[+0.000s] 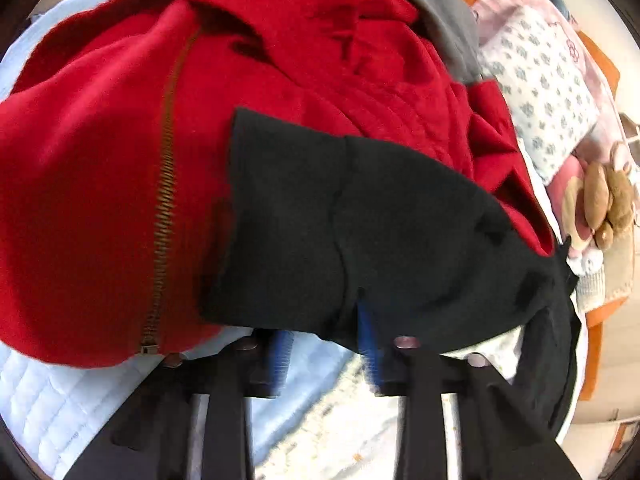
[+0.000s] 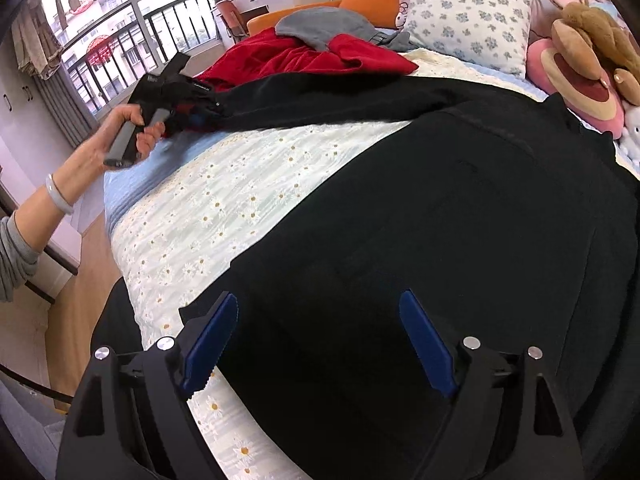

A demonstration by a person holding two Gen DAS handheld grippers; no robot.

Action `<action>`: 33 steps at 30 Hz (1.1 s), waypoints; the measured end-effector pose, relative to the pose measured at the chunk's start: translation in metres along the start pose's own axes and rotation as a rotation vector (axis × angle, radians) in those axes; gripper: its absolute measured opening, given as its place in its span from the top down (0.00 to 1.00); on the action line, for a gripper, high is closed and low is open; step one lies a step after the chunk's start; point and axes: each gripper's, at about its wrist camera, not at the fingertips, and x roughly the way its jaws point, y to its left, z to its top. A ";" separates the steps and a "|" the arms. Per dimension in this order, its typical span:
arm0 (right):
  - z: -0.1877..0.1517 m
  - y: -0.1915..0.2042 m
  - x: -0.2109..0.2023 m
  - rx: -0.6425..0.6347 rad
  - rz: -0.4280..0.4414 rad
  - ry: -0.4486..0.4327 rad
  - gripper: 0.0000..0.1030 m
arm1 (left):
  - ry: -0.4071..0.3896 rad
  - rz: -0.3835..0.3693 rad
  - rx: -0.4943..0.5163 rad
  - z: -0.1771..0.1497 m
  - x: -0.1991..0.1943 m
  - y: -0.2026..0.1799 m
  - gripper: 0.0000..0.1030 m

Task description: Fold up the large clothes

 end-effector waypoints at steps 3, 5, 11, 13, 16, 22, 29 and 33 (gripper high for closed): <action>-0.004 -0.001 -0.002 0.002 0.006 -0.004 0.20 | -0.009 0.029 0.023 0.010 0.001 -0.012 0.68; -0.007 -0.004 -0.005 0.014 0.011 -0.016 0.20 | -0.007 0.068 0.013 0.022 0.008 -0.013 0.67; -0.002 -0.035 -0.019 0.063 0.007 -0.056 0.23 | -0.049 0.035 0.069 0.031 -0.014 -0.040 0.84; 0.017 -0.063 -0.018 0.101 0.022 -0.069 0.37 | -0.093 0.010 0.145 0.033 -0.039 -0.069 0.84; 0.063 -0.122 -0.009 0.212 0.043 -0.099 0.64 | -0.150 -0.069 0.240 0.036 -0.076 -0.115 0.85; 0.145 -0.229 0.030 0.412 0.047 -0.102 0.71 | -0.262 -0.215 0.607 0.015 -0.162 -0.248 0.85; 0.193 -0.307 0.102 0.535 0.078 0.019 0.82 | -0.270 -0.294 1.158 -0.107 -0.200 -0.357 0.85; 0.203 -0.324 0.131 0.590 0.141 0.040 0.86 | -0.179 -0.350 1.435 -0.189 -0.182 -0.374 0.85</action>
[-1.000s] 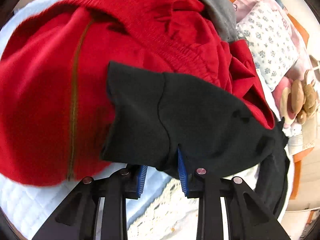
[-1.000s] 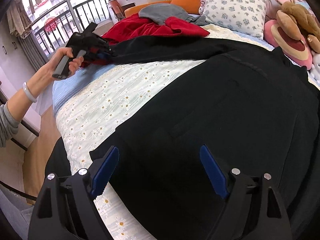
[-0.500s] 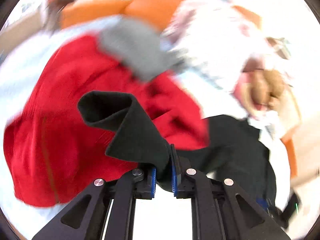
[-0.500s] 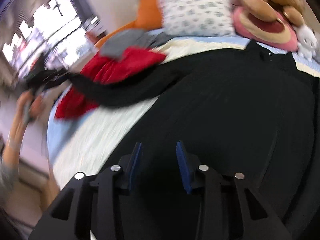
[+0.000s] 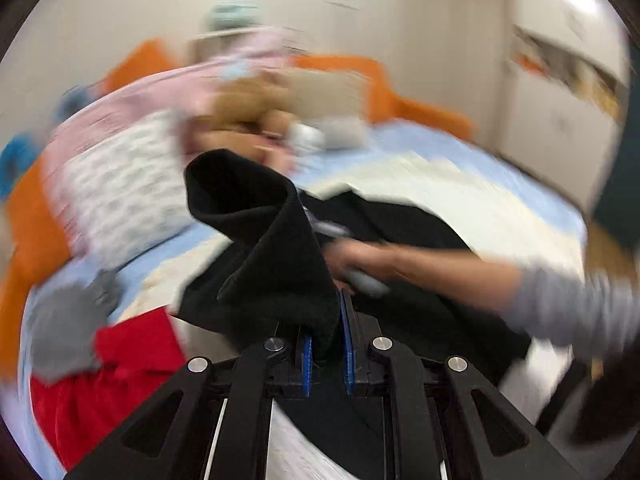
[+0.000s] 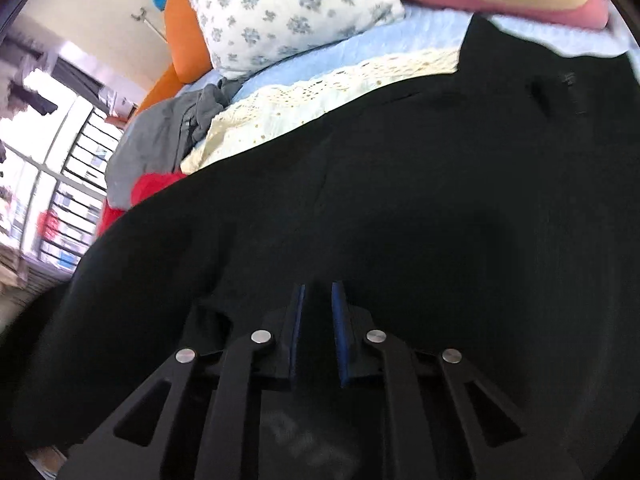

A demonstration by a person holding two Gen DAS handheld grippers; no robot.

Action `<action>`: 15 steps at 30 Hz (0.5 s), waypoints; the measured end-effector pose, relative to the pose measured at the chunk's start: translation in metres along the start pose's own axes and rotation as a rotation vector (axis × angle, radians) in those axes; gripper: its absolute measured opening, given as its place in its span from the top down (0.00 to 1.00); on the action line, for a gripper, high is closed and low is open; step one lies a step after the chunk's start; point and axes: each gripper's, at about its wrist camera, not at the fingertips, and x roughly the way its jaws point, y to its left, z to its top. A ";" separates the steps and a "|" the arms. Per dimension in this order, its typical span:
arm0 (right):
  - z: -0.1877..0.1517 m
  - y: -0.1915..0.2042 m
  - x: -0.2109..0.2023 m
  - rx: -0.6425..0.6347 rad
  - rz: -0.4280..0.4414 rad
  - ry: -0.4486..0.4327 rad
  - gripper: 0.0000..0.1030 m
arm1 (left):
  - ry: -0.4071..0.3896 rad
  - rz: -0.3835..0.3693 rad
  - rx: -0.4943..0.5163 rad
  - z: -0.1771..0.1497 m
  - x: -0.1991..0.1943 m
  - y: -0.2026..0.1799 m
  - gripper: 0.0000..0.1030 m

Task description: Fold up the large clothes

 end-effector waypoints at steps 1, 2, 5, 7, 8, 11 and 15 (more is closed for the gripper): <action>0.005 -0.002 0.007 0.010 0.008 0.008 0.86 | 0.031 -0.033 0.073 -0.007 0.012 -0.020 0.85; 0.007 -0.003 0.010 0.013 0.014 0.013 0.86 | 0.064 -0.064 0.129 -0.014 0.023 -0.037 0.85; 0.021 -0.008 0.023 0.035 0.092 0.046 0.87 | 0.183 -0.147 0.281 -0.049 0.055 -0.085 0.85; 0.026 -0.009 0.027 0.045 0.100 0.053 0.89 | 0.251 -0.184 0.375 -0.079 0.068 -0.111 0.84; 0.027 -0.009 0.028 0.048 0.105 0.052 0.92 | 0.283 -0.200 0.403 -0.089 0.075 -0.121 0.84; 0.034 -0.013 0.030 0.080 0.089 0.026 0.96 | 0.386 -0.236 0.457 -0.124 0.096 -0.137 0.84; 0.041 -0.014 0.036 0.085 0.049 -0.012 1.00 | 0.435 -0.257 0.447 -0.146 0.125 -0.142 0.84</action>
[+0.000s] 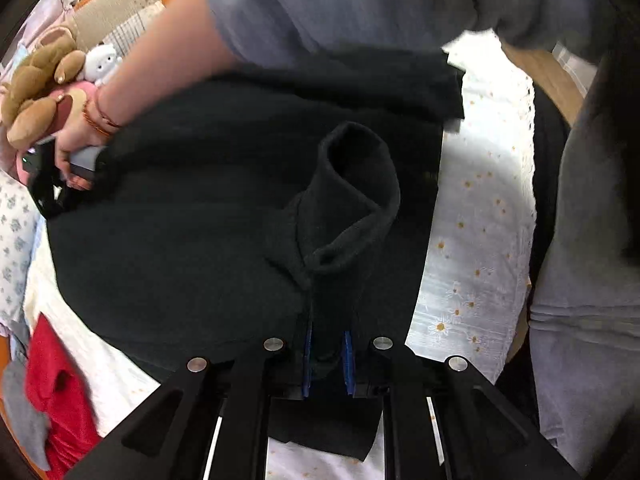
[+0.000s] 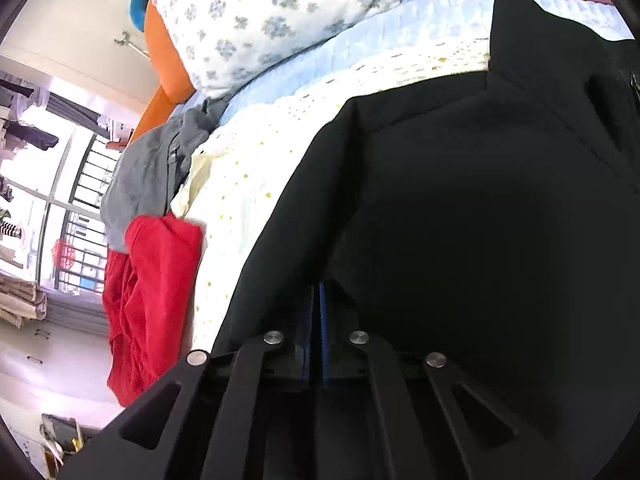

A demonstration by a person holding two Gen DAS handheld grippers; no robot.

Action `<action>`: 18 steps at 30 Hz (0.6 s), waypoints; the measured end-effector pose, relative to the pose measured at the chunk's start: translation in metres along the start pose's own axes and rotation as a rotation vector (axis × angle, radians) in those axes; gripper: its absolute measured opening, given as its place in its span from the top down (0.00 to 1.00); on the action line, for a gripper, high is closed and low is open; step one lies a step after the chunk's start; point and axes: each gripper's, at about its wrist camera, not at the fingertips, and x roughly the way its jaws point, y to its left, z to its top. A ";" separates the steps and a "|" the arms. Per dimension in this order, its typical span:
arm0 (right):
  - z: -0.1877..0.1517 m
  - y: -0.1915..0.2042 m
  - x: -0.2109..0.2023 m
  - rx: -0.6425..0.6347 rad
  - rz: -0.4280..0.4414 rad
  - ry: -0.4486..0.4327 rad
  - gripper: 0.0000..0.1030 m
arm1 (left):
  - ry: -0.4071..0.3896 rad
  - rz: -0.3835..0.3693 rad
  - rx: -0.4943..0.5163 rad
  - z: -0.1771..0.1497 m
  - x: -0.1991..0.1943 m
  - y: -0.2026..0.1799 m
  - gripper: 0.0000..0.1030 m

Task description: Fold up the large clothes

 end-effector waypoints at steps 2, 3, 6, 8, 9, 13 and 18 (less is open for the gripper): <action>0.002 0.001 0.002 -0.005 -0.021 -0.019 1.00 | -0.026 0.001 -0.012 0.001 0.007 -0.003 0.84; 0.002 0.000 0.003 -0.005 -0.025 -0.026 1.00 | -0.040 -0.002 -0.021 0.000 0.009 -0.002 0.84; 0.000 0.003 0.003 -0.020 -0.057 -0.050 1.00 | -0.088 -0.007 -0.053 0.000 0.013 -0.006 0.83; 0.000 0.007 0.003 -0.033 -0.093 -0.070 1.00 | -0.114 -0.012 -0.078 0.001 0.020 -0.009 0.82; 0.000 0.011 0.006 -0.037 -0.108 -0.078 1.00 | -0.137 -0.021 -0.099 0.001 0.023 -0.013 0.82; -0.001 0.019 0.001 -0.045 -0.155 -0.115 1.00 | -0.215 -0.052 -0.146 0.004 0.024 -0.022 0.80; 0.003 0.022 -0.027 -0.053 -0.157 -0.169 0.95 | -0.298 -0.088 -0.221 0.012 0.021 -0.018 0.80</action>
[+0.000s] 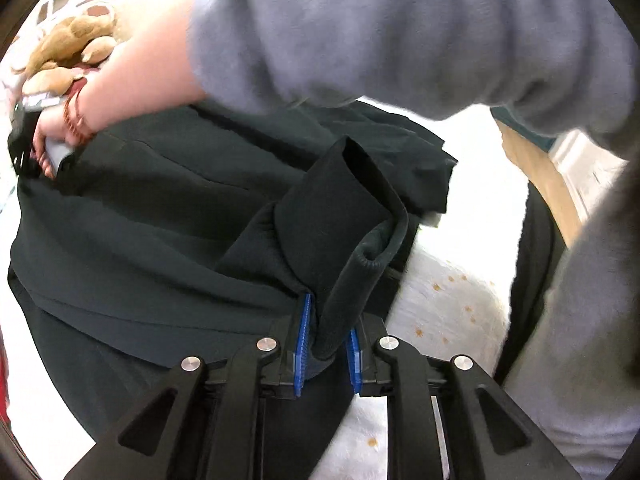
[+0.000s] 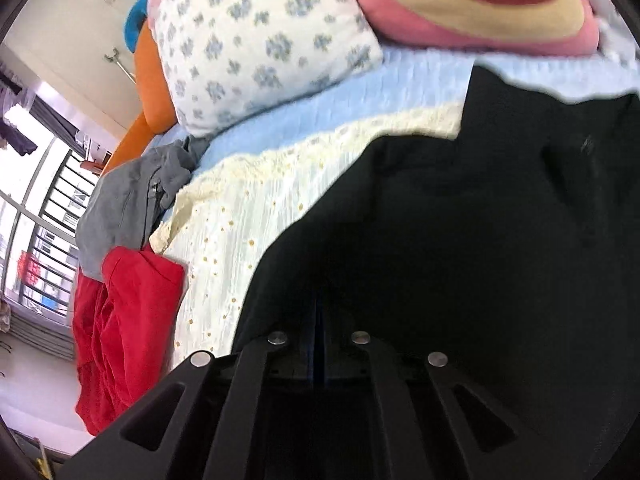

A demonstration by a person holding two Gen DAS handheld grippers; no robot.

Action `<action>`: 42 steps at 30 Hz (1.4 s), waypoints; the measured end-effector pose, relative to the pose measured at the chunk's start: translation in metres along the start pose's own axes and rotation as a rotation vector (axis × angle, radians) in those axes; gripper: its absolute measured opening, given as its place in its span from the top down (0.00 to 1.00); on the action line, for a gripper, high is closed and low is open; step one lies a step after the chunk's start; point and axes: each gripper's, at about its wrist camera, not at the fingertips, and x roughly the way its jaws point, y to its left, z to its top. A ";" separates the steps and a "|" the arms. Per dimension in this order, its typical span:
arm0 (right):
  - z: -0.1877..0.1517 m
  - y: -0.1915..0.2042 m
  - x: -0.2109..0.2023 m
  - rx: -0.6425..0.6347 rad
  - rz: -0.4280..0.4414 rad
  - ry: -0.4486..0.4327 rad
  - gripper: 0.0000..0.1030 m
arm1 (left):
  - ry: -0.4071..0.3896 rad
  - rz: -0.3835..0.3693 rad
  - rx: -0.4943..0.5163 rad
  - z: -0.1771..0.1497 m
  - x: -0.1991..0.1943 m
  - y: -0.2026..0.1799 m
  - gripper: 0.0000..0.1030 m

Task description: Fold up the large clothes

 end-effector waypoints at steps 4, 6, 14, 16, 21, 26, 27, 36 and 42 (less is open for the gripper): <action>0.005 0.000 -0.031 -0.040 -0.066 -0.021 0.94 | 0.036 0.054 -0.007 -0.006 0.038 -0.006 0.76; 0.002 -0.002 -0.047 -0.056 -0.081 -0.031 0.87 | 0.015 0.066 0.000 -0.007 0.036 -0.014 0.64; -0.074 -0.002 -0.126 -0.112 0.035 0.001 0.21 | -0.056 0.158 0.069 -0.017 -0.016 -0.040 0.22; -0.106 -0.004 -0.137 -0.127 0.067 0.066 0.21 | -0.088 0.186 0.026 -0.016 -0.038 -0.029 0.17; -0.204 -0.007 -0.159 -0.158 0.118 0.206 0.25 | -0.147 0.321 -0.153 -0.009 -0.084 0.037 0.14; -0.275 -0.010 -0.170 -0.166 0.155 0.281 0.43 | -0.119 0.433 -0.354 0.012 -0.087 0.137 0.14; -0.280 -0.008 -0.168 -0.178 0.155 0.287 0.44 | -0.109 0.445 -0.383 0.016 -0.081 0.151 0.14; -0.259 0.003 -0.147 -0.119 0.244 0.235 0.54 | 0.028 0.498 -0.524 0.040 0.006 0.229 0.15; -0.257 -0.001 -0.137 -0.107 0.190 0.251 0.95 | 0.047 0.499 -0.590 0.019 0.022 0.240 0.14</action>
